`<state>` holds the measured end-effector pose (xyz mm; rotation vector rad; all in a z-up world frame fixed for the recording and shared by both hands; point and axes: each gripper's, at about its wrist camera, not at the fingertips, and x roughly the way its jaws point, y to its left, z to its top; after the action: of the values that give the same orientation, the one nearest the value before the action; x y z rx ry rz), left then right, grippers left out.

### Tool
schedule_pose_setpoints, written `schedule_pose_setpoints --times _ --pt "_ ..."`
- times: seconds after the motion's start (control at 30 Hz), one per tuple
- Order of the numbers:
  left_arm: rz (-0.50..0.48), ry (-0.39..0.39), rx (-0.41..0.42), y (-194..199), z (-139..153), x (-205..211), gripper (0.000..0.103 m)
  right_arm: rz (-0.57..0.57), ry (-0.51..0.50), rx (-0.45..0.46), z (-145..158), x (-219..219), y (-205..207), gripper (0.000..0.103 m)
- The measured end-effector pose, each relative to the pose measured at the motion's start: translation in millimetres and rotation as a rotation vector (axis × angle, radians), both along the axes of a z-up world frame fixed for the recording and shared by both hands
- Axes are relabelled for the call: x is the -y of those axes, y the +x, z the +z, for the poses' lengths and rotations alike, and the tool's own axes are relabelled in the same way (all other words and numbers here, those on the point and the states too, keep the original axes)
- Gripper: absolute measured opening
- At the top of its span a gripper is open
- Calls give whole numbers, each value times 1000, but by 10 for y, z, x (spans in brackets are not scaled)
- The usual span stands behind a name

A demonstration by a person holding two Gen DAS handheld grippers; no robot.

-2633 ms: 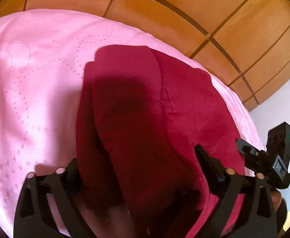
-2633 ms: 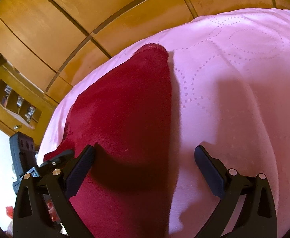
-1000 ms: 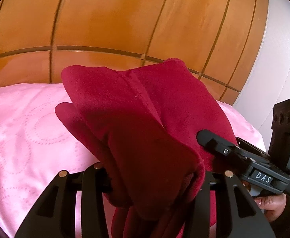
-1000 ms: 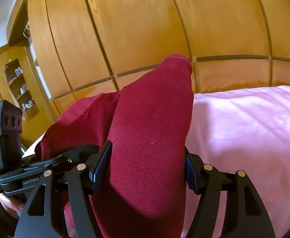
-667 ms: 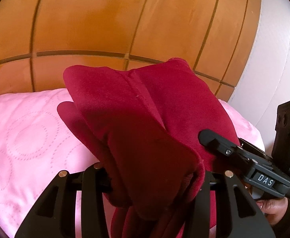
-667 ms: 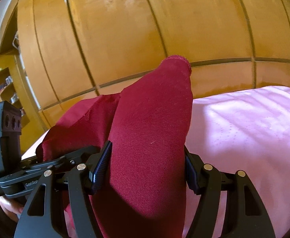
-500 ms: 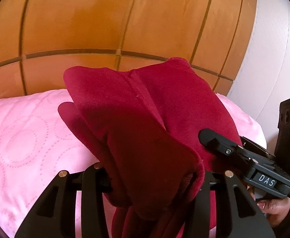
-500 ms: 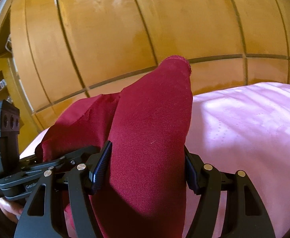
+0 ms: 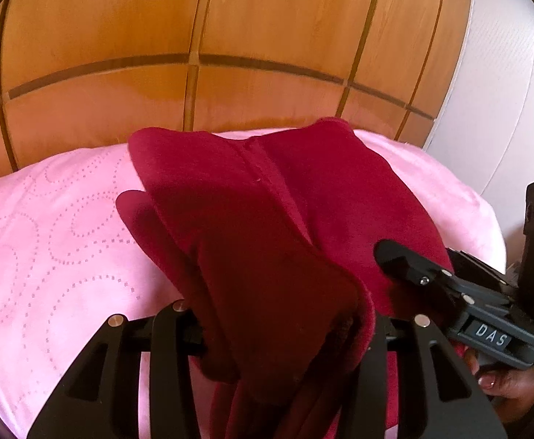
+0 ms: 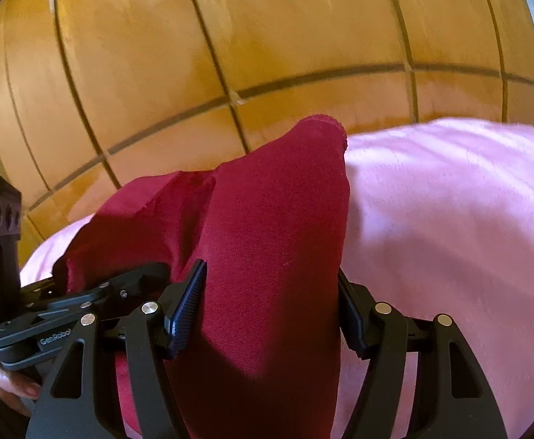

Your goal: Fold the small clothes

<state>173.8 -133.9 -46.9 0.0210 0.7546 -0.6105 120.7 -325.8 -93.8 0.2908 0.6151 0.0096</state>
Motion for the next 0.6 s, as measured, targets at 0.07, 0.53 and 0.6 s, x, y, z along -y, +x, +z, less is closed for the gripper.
schedule_pose_setpoints --times 0.07,0.53,0.6 --pt "13 15 4 51 -61 -5 47 -20 19 -19 -100 59 15 65" --pt "70 -71 -136 242 -404 -235 88 -44 228 -88 -400 310 38 86" --pt "73 -68 -132 179 -394 -259 88 -60 221 -96 -379 298 1 88"
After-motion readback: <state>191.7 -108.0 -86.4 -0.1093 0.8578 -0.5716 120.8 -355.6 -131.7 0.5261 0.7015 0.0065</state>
